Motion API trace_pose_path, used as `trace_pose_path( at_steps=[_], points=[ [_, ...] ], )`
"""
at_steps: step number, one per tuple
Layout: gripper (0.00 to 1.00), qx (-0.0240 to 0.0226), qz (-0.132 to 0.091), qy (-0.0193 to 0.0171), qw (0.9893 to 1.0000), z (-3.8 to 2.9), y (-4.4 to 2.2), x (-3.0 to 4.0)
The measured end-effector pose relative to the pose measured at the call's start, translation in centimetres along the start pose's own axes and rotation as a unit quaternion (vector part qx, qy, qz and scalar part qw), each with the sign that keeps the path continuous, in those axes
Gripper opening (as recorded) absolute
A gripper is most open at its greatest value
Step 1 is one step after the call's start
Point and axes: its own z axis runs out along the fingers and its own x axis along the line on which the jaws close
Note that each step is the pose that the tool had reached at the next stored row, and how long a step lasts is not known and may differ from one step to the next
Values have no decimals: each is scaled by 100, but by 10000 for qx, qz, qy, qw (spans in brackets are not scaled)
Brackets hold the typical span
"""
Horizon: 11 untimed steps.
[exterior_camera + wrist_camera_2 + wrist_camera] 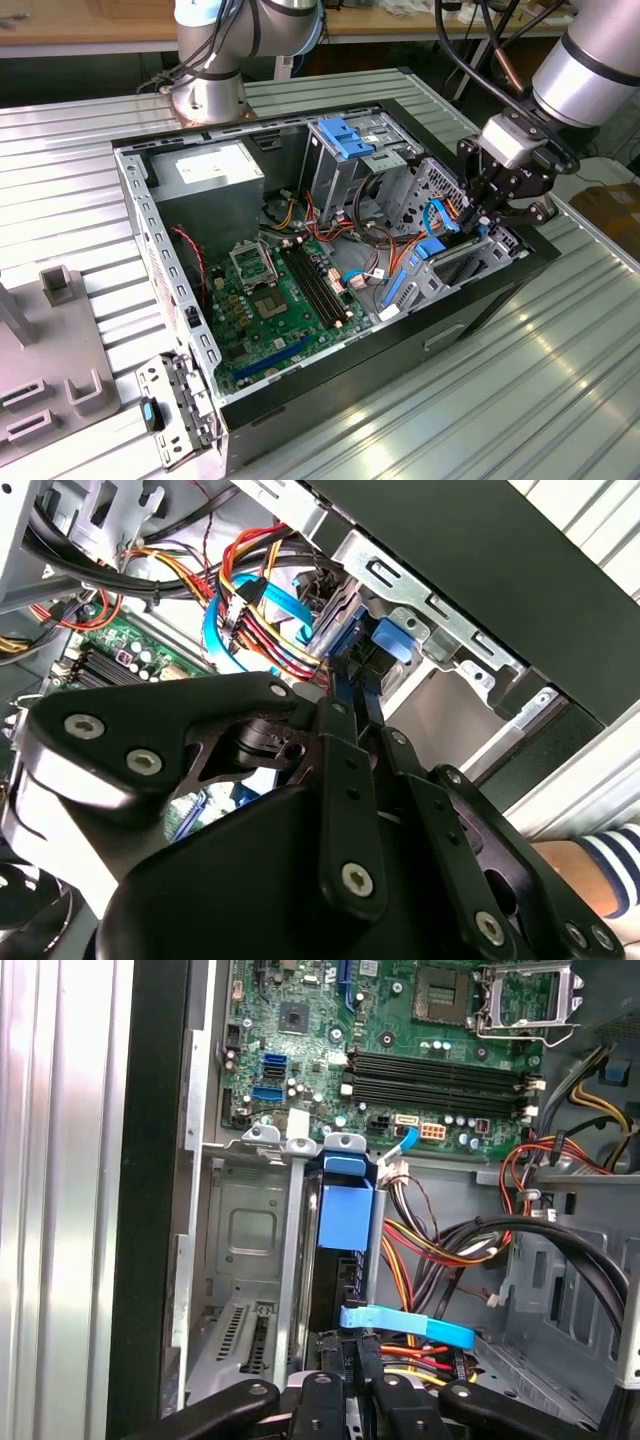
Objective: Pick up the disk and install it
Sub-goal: 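Insert the second disk wire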
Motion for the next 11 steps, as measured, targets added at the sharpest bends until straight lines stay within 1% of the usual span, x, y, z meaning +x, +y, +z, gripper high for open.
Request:
trace_pose_path(
  at_steps=[2, 4, 6, 11],
  points=[
    [17, 4, 37, -5, 10000, 1, 0, 0],
    [17, 14, 174, -4, 9998, 7, 0, 1],
    [17, 16, 189, -11, 9998, 7, 0, 1],
    [17, 17, 191, -11, 9998, 9, 10, 1]
  ],
)
